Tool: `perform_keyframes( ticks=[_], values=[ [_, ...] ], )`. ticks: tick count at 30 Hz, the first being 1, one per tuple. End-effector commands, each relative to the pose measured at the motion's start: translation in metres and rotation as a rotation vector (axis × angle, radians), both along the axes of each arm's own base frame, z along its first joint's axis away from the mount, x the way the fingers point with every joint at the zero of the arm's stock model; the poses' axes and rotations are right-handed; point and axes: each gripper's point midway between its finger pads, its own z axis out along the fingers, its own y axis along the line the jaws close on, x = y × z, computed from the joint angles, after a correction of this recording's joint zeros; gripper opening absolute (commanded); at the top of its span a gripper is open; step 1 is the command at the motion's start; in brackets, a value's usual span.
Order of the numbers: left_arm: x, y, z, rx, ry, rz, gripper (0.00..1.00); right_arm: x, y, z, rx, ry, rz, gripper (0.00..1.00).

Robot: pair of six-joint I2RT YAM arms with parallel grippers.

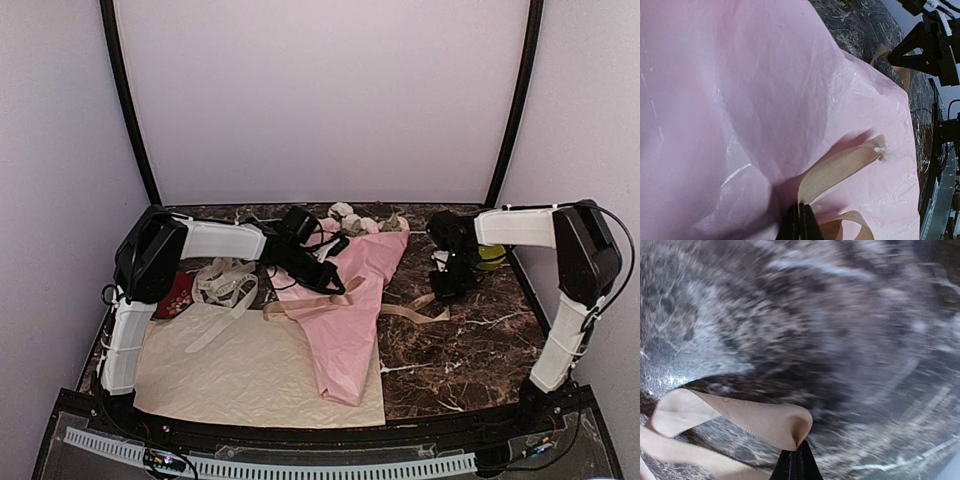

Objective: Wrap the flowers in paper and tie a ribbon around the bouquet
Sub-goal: Pick up the right side of the ribbon from the center of the board, then cross the ribbon over the folded bouquet.

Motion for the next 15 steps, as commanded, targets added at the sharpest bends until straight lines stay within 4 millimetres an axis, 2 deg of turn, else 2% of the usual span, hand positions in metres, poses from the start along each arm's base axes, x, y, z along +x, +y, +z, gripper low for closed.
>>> perform_keyframes(
  ticks=[1,2,4,6,8,11,13,14,15],
  values=[
    [0.002,0.004,0.007,0.021,-0.015,-0.001,0.00,0.037,-0.033,0.087,-0.079,-0.295,-0.139,0.00],
    [0.003,0.004,0.008,0.020,-0.017,-0.002,0.00,0.045,-0.028,0.110,-0.036,-0.363,-0.134,0.00],
    [0.003,0.004,0.007,0.019,-0.019,-0.003,0.00,0.056,0.003,0.156,0.147,-0.491,-0.065,0.00],
    [0.003,0.004,0.007,0.017,-0.021,-0.006,0.00,0.055,0.053,0.194,0.347,-0.598,0.074,0.00],
    [0.003,0.003,0.009,0.011,-0.026,-0.010,0.00,0.037,0.115,0.219,0.533,-0.647,0.253,0.00],
    [0.002,-0.001,0.014,-0.021,-0.014,-0.022,0.00,0.012,0.194,0.241,0.800,-0.646,0.466,0.00],
    [0.000,-0.004,0.021,-0.060,0.001,-0.034,0.00,0.006,0.230,0.248,0.943,-0.631,0.522,0.00],
    [0.000,-0.005,0.026,-0.081,0.007,-0.038,0.00,0.006,0.244,0.246,1.012,-0.608,0.532,0.00],
    [0.000,-0.007,0.034,-0.111,0.005,-0.043,0.00,0.010,0.258,0.234,1.061,-0.573,0.528,0.00]
  ],
)
